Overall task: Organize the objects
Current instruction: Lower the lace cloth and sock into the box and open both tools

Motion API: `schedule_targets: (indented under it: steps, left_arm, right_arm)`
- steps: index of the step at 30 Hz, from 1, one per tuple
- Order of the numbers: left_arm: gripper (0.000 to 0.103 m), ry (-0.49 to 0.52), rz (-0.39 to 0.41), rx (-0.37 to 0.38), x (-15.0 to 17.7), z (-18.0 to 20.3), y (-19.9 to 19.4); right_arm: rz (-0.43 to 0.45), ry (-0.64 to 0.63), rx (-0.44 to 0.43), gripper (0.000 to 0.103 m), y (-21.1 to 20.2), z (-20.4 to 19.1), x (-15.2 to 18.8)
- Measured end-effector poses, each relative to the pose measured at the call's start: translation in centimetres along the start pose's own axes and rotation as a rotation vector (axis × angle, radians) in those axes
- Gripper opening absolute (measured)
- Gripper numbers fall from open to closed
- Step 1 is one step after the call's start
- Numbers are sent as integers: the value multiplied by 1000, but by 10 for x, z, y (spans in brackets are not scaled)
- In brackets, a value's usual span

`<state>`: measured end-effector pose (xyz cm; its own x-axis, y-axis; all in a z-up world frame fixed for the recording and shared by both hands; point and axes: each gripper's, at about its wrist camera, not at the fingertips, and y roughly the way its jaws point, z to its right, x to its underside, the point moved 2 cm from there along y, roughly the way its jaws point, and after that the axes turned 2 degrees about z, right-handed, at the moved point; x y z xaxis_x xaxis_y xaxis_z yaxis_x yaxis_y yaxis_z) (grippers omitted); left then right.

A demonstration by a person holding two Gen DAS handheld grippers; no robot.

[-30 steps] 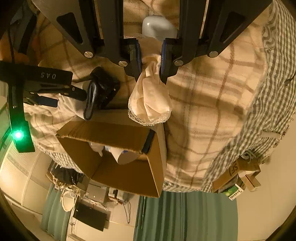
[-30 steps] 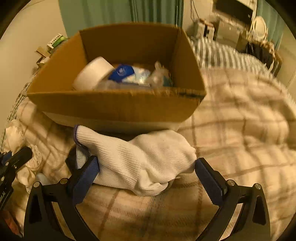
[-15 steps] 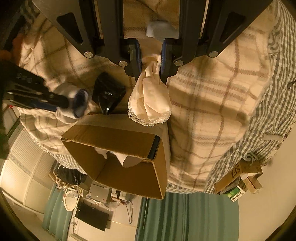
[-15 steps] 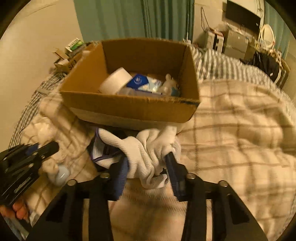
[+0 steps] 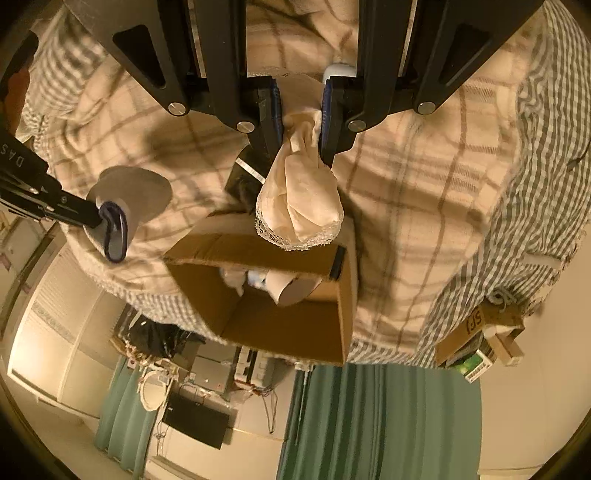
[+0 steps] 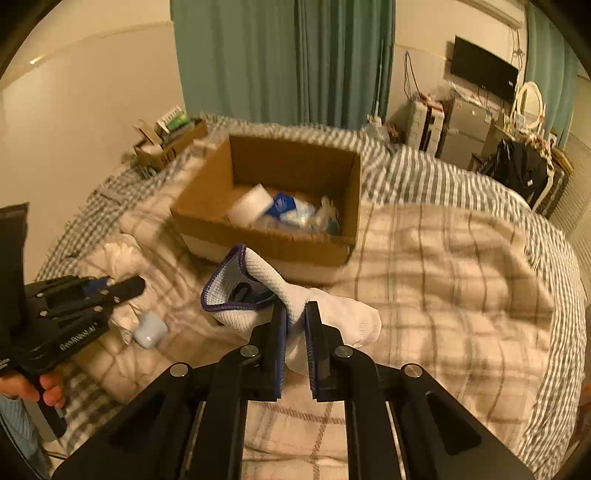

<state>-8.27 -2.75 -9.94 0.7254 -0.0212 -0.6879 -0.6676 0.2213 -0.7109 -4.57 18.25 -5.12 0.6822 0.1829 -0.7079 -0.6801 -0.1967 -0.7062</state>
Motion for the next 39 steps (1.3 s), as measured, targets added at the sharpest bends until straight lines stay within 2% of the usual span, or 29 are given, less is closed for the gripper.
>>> schedule_targets:
  steps: [3,9,13,16,21,27,32,35,36,37,38,39]
  left_arm:
    - [17,24,34,5,-25,6,-9]
    - [17,89,122,26,-97,22,-18]
    - [17,127,149,13,-138,30,-2]
    - [17,136,140,2,-157,31,18]
    - [17,126,90,11,-164,29,62]
    - [17,118,9,8,-148,21,114]
    - [17,96,-21,27,-145,18,130]
    - [25,89,-13,34,-148,19,124]
    - [37,94,-10,34,-149,21,120]
    - [55,99,-7,30,-150,21,116]
    - [63,104,-3,19,-151,22,111]
    - [73,107,7,1,-152,22,103]
  right_arm:
    - [52,-23,-9,9,-15,-3,-22]
    - [159,-64,-9,9,-24,-3,-87]
    - [198,-90,-6,9,-9,-1,-129]
    - [200,-97,-7,9,11,3,-148]
    - [164,-94,-23,9,59,9,-161]
    - [101,-76,-42,9,113,18,-154]
    - [80,-24,-47,10,137,29,-148]
    - [95,10,-59,14,134,38,-148]
    - [100,12,-58,22,130,39,-149]
    - [107,12,-52,29,125,39,-150]
    - [112,12,-45,44,121,40,-153]
    - [119,14,-38,54,115,40,-155]
